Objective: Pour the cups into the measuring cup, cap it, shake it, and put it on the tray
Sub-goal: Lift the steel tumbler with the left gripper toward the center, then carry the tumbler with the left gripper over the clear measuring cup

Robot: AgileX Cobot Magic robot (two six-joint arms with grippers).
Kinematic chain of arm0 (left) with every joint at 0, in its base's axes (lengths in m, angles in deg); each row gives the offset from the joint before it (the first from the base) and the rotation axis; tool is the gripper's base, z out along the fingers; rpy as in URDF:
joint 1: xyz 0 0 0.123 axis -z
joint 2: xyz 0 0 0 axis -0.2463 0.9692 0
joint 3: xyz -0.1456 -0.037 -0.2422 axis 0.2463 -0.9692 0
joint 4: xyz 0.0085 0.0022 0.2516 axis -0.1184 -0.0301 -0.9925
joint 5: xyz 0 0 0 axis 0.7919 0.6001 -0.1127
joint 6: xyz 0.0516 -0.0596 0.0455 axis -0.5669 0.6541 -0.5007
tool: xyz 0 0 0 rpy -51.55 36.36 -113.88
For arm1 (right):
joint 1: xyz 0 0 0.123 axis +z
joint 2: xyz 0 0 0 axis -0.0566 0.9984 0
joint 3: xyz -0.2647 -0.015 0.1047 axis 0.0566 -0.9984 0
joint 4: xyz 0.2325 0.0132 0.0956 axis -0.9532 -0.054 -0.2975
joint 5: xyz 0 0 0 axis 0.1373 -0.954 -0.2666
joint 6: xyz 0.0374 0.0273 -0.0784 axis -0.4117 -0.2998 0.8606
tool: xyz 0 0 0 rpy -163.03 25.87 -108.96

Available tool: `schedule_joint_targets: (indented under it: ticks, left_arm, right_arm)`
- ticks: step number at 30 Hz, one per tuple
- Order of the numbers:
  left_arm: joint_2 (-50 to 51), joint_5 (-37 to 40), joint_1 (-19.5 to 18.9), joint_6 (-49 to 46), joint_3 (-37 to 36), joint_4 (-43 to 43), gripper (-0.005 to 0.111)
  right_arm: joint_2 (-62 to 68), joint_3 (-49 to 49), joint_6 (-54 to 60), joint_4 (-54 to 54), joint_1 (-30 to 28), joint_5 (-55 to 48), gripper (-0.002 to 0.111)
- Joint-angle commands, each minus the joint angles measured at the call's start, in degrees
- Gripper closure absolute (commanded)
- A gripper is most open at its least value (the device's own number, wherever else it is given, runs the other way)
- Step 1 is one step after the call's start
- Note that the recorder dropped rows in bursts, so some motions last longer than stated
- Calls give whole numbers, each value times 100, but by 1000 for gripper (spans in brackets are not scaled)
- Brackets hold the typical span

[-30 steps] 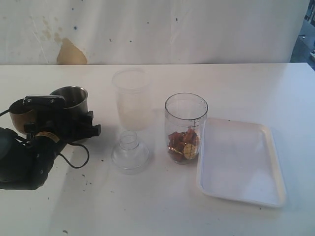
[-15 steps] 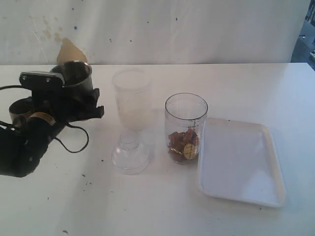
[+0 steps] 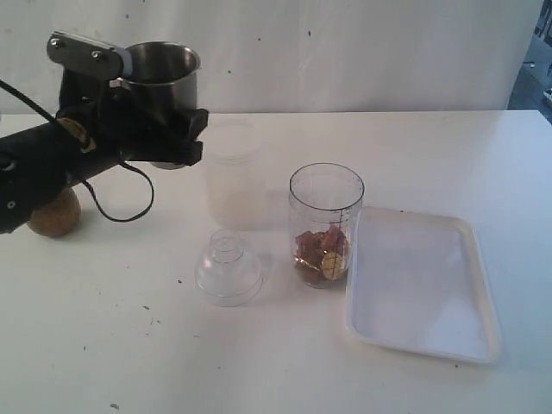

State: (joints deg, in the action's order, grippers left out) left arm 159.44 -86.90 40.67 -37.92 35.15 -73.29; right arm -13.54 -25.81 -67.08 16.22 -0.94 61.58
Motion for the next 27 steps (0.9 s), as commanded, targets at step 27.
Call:
schedule_joint_targets:
  ticks: [27]
  left_arm:
    - [599,465,646,476,822,-2317,107]
  right_arm:
    - [-23,-26,-28,0,-10,8,108]
